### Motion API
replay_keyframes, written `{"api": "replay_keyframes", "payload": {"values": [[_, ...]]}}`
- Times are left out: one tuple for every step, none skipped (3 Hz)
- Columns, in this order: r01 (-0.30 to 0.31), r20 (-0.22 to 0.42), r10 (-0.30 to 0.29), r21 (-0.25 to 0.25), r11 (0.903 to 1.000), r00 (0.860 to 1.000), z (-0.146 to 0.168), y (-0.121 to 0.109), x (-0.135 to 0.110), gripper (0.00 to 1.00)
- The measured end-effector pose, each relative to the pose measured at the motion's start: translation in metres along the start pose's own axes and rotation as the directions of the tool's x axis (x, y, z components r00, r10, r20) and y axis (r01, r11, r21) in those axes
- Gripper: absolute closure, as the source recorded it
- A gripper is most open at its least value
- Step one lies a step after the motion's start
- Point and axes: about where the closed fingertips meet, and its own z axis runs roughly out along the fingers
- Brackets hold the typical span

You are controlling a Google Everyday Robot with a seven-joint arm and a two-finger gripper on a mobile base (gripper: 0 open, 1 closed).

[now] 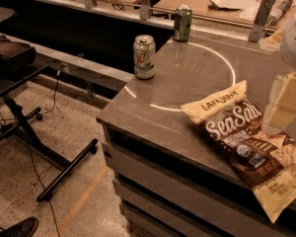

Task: Move brown chip bag near 7up can

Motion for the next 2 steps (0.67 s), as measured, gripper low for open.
{"api": "replay_keyframes", "payload": {"values": [[0.000, 0.000, 0.000, 0.000, 1.0000, 1.000, 0.000, 0.000, 0.000, 0.00], [-0.039, -0.022, 0.038, -0.049, 0.9980, 0.999, 0.026, -0.005, 0.010, 0.00]]}}
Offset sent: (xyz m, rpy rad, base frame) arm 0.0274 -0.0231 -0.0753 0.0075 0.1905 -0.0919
